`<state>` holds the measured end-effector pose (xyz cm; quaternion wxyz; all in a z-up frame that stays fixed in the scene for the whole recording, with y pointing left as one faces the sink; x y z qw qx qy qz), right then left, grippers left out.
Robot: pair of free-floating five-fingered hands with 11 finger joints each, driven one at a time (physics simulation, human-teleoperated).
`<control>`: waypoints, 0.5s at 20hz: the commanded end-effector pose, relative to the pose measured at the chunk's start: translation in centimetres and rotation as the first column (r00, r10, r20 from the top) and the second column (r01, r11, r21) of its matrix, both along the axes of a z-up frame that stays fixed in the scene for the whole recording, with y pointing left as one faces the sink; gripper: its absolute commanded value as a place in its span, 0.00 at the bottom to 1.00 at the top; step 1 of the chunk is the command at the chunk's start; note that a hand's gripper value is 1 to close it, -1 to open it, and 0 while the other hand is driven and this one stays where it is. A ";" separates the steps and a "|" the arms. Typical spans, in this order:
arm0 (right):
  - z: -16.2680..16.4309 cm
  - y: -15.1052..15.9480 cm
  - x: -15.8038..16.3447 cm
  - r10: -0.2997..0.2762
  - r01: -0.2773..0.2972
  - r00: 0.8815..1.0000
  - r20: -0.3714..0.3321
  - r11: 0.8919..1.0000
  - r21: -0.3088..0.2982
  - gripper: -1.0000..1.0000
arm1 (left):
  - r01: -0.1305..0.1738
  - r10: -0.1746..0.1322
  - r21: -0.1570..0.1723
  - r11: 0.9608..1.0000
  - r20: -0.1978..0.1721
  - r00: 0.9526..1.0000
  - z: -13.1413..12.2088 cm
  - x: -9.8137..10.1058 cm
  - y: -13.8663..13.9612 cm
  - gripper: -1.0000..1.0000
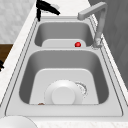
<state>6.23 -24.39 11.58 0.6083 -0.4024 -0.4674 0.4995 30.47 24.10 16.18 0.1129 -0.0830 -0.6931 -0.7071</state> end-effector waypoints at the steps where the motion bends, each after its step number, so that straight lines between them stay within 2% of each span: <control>1: 0.0 0.0 0.0 0.000 0.000 1.000 0.000 1.000 0.000 0.50 | 0.003 -0.004 -0.009 1.000 -0.095 0.996 -1.5 2.2 0.0 0.00; 5: 0.0 0.0 0.0 0.000 0.000 1.000 0.000 1.000 0.000 0.50 | 0.000 0.000 -0.003 1.000 -0.119 0.993 -3.4 5.1 -0.1 0.00; 10: 0.0 0.0 0.0 0.000 0.000 1.000 0.000 1.000 0.000 0.50 | 0.000 0.000 -0.002 1.000 -0.100 0.995 -4.5 9.4 0.0 0.00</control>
